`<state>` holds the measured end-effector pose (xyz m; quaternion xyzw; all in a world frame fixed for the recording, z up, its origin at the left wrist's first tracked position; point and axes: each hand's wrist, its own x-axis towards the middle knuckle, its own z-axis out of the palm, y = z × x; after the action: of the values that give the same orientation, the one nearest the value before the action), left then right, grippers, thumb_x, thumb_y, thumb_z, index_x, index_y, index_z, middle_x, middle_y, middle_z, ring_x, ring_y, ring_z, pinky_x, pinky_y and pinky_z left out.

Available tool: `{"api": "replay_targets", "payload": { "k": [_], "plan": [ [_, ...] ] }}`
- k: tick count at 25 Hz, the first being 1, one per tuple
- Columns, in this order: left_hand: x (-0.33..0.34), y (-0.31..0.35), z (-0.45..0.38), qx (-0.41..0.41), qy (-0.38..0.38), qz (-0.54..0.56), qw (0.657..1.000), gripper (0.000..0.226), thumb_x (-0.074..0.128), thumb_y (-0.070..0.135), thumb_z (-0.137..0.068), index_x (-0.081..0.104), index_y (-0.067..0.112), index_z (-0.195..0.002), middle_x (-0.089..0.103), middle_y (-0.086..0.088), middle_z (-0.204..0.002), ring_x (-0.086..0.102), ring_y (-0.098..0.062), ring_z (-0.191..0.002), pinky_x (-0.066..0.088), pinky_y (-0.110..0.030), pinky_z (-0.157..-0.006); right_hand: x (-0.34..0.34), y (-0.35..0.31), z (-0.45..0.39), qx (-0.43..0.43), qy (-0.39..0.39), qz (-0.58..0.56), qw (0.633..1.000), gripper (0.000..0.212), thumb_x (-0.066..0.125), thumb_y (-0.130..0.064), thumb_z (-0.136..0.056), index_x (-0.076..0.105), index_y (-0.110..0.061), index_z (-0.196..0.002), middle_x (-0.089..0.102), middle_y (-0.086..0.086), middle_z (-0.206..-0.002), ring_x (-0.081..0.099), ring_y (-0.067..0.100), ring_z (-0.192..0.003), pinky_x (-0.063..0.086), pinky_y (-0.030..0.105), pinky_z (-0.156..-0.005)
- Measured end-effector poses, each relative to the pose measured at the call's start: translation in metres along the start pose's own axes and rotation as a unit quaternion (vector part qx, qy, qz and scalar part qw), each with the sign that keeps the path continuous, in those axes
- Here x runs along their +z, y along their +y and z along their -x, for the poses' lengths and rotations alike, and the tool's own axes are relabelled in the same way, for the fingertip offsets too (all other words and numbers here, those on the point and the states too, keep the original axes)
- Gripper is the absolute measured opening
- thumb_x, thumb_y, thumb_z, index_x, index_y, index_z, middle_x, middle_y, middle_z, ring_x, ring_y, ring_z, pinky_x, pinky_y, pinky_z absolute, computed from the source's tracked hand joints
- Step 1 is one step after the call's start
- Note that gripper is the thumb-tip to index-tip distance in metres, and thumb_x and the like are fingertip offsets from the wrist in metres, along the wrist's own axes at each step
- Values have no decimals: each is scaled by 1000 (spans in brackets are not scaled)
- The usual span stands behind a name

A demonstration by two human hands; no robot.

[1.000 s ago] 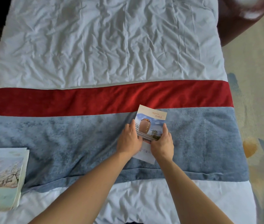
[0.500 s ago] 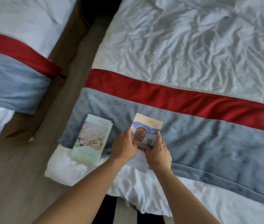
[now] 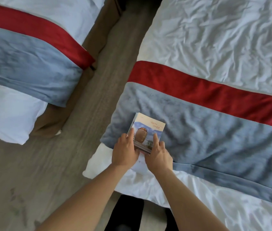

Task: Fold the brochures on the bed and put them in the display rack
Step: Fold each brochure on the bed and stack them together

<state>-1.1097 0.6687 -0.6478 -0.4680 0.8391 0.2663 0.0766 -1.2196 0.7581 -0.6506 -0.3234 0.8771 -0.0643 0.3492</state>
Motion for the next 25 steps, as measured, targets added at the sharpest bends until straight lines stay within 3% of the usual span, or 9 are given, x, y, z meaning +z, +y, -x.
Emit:
{"api": "replay_targets", "payload": {
  "k": [5, 9, 12, 16, 18, 20, 23, 25],
  "plan": [
    [7, -7, -11, 23, -20, -79, 996, 84, 71, 40, -84, 24, 25, -153, 50, -7, -130, 50, -23, -116, 49, -34, -93, 5, -3, -10, 9, -12, 43, 999, 88, 60, -32, -93, 1, -27, -157, 44, 7, -128, 58, 27, -110, 50, 39, -75],
    [8, -1, -12, -8, -36, -95, 995, 78, 72, 36, -80, 31, 23, -146, 46, -6, -128, 49, -23, -114, 50, -34, -92, 4, -2, -15, 3, -40, 62, 997, 87, 60, -34, -93, 2, -29, -158, 41, 6, -131, 53, 26, -116, 50, 39, -79],
    [10, 0, -13, -30, -34, -63, 997, 73, 72, 39, -81, 35, 18, -141, 40, -7, -136, 48, -26, -119, 49, -38, -93, 3, -4, -15, 6, -34, 52, 998, 80, 61, -34, -92, 12, -28, -154, 41, 6, -125, 51, 26, -115, 51, 39, -76],
    [10, 1, -28, -25, -63, 27, 997, 86, 71, 39, -86, 24, 11, -152, 33, -10, -150, 41, -29, -132, 43, -43, -103, 5, -9, -13, 22, -9, 11, 1000, 79, 66, -31, -89, 17, -24, -150, 36, 6, -129, 47, 29, -119, 52, 41, -77],
    [10, 1, -26, -13, -55, 14, 998, 83, 70, 39, -87, 25, 13, -152, 31, -10, -153, 39, -29, -135, 44, -42, -103, 5, -10, -13, 11, 1, 34, 999, 83, 67, -34, -88, 16, -24, -153, 25, 10, -149, 38, 31, -132, 50, 42, -89],
    [10, -2, -22, 24, -45, -27, 998, 84, 69, 37, -88, 22, 14, -154, 19, -13, -160, 27, -31, -145, 41, -41, -108, 6, -10, -12, -34, 10, 84, 996, 88, 66, -40, -89, 12, -25, -157, 4, 12, -164, 15, 32, -148, 38, 43, -107],
    [8, -8, -31, 148, -75, -145, 975, 93, 74, 38, -83, 17, 18, -154, 1, -16, -164, 4, -32, -152, 28, -44, -118, 8, -6, -15, -106, -1, 143, 984, 91, 57, -52, -93, 2, -26, -160, -11, 9, -167, -8, 29, -153, 21, 43, -119],
    [8, -11, -41, 166, -121, -189, 960, 95, 72, 39, -85, 11, 20, -156, -6, -16, -164, -4, -32, -153, 22, -45, -121, 11, -4, -20, -117, -19, 167, 979, 91, 52, -57, -95, -4, -26, -160, -13, 8, -167, -12, 28, -153, 17, 44, -119]
  ]
}}
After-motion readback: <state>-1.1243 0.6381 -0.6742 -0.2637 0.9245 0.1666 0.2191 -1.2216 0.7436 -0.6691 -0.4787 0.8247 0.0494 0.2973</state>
